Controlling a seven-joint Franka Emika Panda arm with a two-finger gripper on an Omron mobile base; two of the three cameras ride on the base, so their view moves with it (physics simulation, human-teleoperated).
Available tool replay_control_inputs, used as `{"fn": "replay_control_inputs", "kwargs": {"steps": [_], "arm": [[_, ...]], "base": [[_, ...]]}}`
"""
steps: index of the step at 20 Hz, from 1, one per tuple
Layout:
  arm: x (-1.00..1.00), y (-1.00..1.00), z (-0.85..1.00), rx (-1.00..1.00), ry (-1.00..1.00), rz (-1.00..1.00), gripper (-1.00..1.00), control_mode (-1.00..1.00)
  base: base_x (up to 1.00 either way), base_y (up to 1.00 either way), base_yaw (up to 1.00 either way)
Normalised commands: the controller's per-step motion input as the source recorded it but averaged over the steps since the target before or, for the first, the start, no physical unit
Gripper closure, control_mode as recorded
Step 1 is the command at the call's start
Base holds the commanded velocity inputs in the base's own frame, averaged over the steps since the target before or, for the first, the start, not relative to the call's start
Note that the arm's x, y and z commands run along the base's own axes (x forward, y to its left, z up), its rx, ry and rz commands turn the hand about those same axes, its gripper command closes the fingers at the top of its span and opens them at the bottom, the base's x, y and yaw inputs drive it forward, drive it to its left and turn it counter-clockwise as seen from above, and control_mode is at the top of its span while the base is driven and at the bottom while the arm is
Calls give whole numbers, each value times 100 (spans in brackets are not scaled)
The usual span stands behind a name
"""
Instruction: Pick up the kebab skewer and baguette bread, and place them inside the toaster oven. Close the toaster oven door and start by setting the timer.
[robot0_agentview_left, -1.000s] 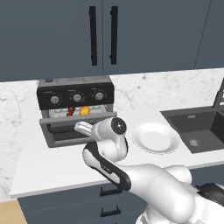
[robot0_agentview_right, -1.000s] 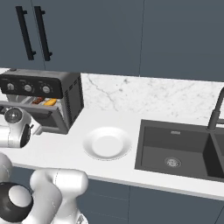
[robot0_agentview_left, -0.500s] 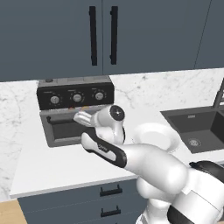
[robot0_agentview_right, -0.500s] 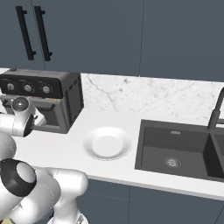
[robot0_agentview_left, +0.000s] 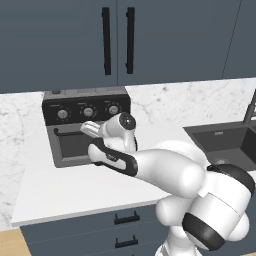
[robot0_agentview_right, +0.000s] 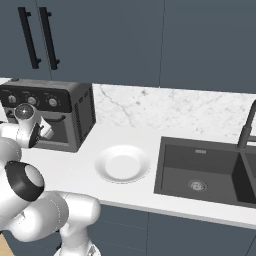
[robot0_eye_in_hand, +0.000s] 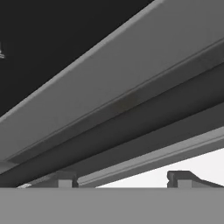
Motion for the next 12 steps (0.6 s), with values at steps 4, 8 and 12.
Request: {"fn": "replay_control_inputs", "kwargs": {"steps": [4, 8, 12], "arm": [[17, 0, -12, 0, 8, -6, -100, -100], [6, 0, -16, 0, 8, -4, -100, -100], [-20, 0, -5, 0, 3, -1, -100, -100]], "base": [[0, 0, 0], [0, 0, 0], [0, 0, 0]]}}
